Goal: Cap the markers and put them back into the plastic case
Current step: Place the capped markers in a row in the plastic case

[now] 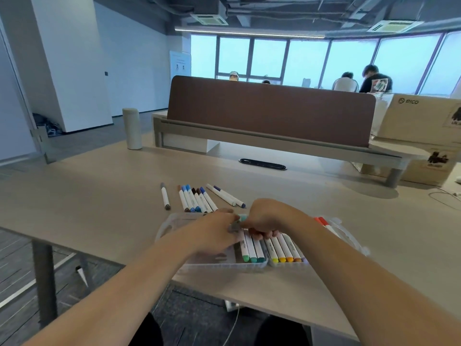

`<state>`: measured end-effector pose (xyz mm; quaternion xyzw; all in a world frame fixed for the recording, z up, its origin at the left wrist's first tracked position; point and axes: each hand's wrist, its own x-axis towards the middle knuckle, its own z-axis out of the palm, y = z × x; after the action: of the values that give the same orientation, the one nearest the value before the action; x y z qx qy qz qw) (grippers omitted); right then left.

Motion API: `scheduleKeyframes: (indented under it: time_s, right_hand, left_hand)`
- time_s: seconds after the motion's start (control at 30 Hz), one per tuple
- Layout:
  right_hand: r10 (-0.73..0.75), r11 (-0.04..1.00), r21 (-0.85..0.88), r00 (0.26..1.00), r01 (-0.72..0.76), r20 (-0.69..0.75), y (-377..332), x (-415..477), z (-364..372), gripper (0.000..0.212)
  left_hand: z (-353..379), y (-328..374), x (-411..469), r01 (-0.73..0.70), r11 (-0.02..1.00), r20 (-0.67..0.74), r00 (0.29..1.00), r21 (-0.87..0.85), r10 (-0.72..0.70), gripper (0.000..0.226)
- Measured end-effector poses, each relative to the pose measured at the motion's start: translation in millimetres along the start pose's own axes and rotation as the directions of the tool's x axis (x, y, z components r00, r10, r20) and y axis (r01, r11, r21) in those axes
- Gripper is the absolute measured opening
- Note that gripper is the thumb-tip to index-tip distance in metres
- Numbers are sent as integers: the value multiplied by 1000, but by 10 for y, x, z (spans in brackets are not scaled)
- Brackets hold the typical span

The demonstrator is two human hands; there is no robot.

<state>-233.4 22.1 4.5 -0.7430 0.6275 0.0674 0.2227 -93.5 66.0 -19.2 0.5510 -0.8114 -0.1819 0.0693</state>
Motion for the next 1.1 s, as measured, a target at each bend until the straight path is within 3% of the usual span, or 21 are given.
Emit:
scheduleKeyframes:
  time_s: [0.47,0.63,0.73,0.87,1.1]
  right_hand:
    - [35,999,-39,992,-30,123,11,131,-50,43]
    - [13,1000,-4,995,-13,97,46,191,-80,40]
    - [14,1000,18,998,-13,-63,36,351,-85,34]
    - [48,998,-12,938,-56,-344,-24,741,-81,27]
    - [62,995,-39,897,-88,-437,-113,1253,-189,19]
  left_hand:
    - [42,-45,119,9,998,49,999,69,-12,55]
    - [7,-154,183,-2,1000,14,1000,20,2,45]
    - [-83,-236,263,58,991,-144,987,-123,-76,34]
    - [-232,-339,422,50,969,-287,950,-243,-121,24]
    - [-362,-535,768,95,947,-310,931,-306,-193,28]
